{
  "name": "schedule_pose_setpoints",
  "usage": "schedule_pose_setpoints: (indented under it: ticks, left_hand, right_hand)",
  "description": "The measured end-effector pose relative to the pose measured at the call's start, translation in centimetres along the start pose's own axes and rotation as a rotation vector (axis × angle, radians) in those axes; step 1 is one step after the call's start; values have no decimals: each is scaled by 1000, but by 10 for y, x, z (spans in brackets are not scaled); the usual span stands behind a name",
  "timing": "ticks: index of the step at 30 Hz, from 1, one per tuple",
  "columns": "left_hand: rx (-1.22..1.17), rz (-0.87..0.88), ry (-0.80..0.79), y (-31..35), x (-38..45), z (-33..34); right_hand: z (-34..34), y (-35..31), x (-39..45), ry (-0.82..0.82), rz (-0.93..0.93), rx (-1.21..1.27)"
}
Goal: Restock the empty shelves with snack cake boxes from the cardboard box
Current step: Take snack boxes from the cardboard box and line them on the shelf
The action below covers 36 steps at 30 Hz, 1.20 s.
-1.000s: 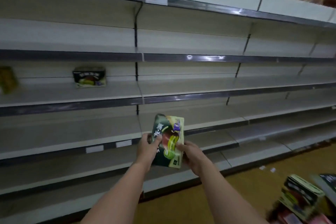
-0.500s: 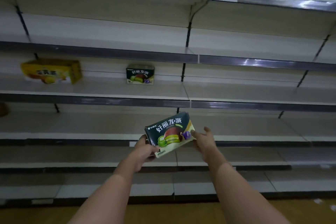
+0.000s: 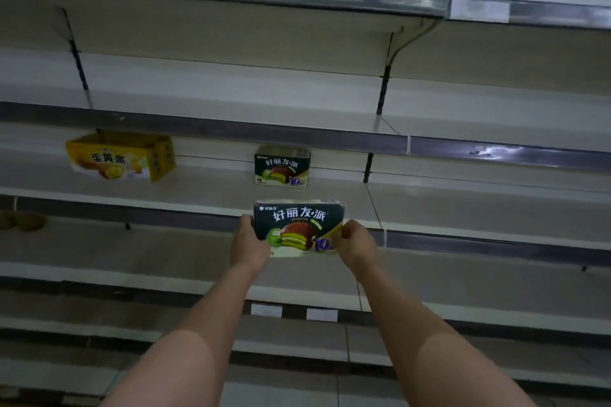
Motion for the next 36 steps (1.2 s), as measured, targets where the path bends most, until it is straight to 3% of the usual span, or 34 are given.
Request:
schedule_pose_setpoints:
  ticks: [3,9,19,26,36]
  left_hand:
    - [40,19,18,3,21,-2]
    - [61,-52,-8,0,60,2]
    - [125,-14,-67,-17,139,-3]
    - [18,53,-139,-27,182,9]
    - [-135,11,-36,-57,225,37]
  right_hand:
    - [3,-19,18,48,-52,-22]
    - [20,-35,53,50,-10,22]
    - [57,-63,102,19,45,88]
    - [78,-70,128,57,84,141]
    - [92,-72,173,77,80,145]
Point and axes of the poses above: each hand's wrist, its own x-axis towards the middle knuckle, its own z-axis out of the palm, y = z × x, the point moved 10 cm from there along x, towards the middle knuckle, and after that the axes turned 9 degrees about z, right-handed, at the moved point
